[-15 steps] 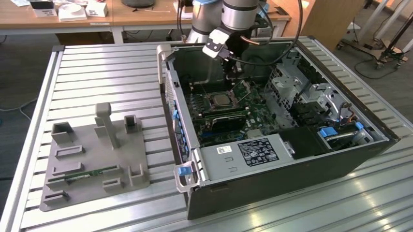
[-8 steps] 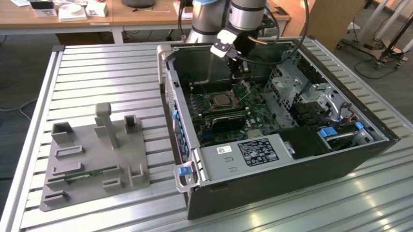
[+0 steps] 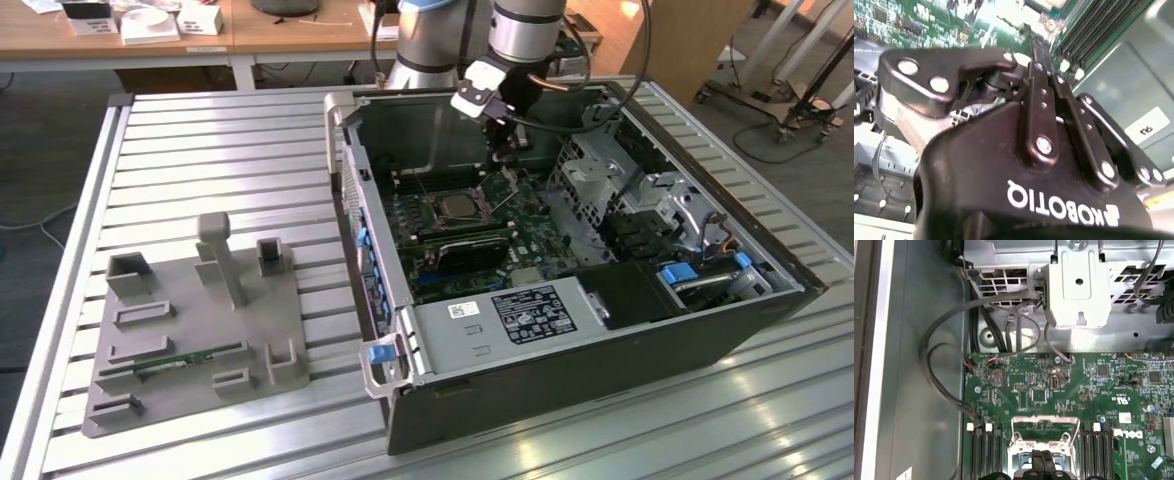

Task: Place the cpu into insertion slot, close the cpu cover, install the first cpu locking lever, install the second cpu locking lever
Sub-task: 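Close the cpu cover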

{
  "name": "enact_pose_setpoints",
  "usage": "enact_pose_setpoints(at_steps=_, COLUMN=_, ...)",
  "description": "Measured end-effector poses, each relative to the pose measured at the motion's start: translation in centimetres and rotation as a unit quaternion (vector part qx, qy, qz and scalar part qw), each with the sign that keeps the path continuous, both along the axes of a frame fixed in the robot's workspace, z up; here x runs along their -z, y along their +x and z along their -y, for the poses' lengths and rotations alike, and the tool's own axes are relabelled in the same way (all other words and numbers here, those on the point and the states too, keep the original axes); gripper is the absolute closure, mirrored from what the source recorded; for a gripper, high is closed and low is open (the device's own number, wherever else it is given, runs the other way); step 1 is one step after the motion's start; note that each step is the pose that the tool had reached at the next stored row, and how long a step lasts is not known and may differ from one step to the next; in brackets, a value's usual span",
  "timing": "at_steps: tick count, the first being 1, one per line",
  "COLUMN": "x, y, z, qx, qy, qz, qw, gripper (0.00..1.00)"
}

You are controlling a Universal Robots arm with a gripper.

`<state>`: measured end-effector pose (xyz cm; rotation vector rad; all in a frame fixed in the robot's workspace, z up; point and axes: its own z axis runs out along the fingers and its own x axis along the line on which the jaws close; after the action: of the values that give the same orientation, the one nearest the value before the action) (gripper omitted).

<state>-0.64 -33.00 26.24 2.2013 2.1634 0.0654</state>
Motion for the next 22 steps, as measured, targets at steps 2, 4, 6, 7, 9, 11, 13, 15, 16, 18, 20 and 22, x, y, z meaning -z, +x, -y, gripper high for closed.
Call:
enact_pose_setpoints(at_steps=2, x=0.0, y=0.2, z=0.0, qx=0.0, qy=0.0003, qz=0.0, qw=1.0, gripper=0.9)
enact_pose_setpoints(at_steps=4, x=0.0, y=0.5, z=-0.01, qx=0.0, qy=0.001, qz=0.0, qw=1.0, gripper=0.9)
enact_pose_setpoints(at_steps=6, x=0.0, y=1.1, z=-0.01, qx=0.0, qy=0.0012, qz=-0.0001, qw=1.0, gripper=0.9)
enact_pose_setpoints(at_steps=7, x=-0.01, y=1.4, z=-0.01, qx=0.0, qy=0.0013, qz=0.0, qw=1.0, gripper=0.9)
enact_pose_setpoints(at_steps=9, x=0.0, y=2.1, z=-0.03, qx=0.0, qy=0.0015, qz=0.0, qw=1.0, gripper=0.9)
enact_pose_setpoints(at_steps=11, x=0.0, y=2.7, z=-0.05, qx=0.0, qy=0.0019, qz=0.0, qw=1.0, gripper=0.9)
enact_pose_setpoints(at_steps=13, x=0.0, y=3.1, z=-0.08, qx=0.0, qy=0.0021, qz=0.0, qw=1.0, gripper=0.9)
enact_pose_setpoints(at_steps=15, x=0.0, y=3.5, z=-0.1, qx=0.0, qy=0.0021, qz=0.0, qw=1.0, gripper=0.9)
enact_pose_setpoints(at_steps=16, x=0.0, y=3.7, z=-0.11, qx=0.0, qy=0.0021, qz=0.0, qw=1.0, gripper=0.9)
enact_pose_setpoints(at_steps=18, x=0.01, y=4.1, z=-0.19, qx=0.0, qy=0.0022, qz=0.0, qw=1.0, gripper=0.9)
enact_pose_setpoints(at_steps=20, x=0.0, y=4.5, z=-0.21, qx=0.0, qy=0.0021, qz=-0.0001, qw=1.0, gripper=0.9)
enact_pose_setpoints(at_steps=22, x=0.0, y=4.7, z=-0.22, qx=0.0, qy=0.002, qz=-0.0007, qw=1.0, gripper=0.9)
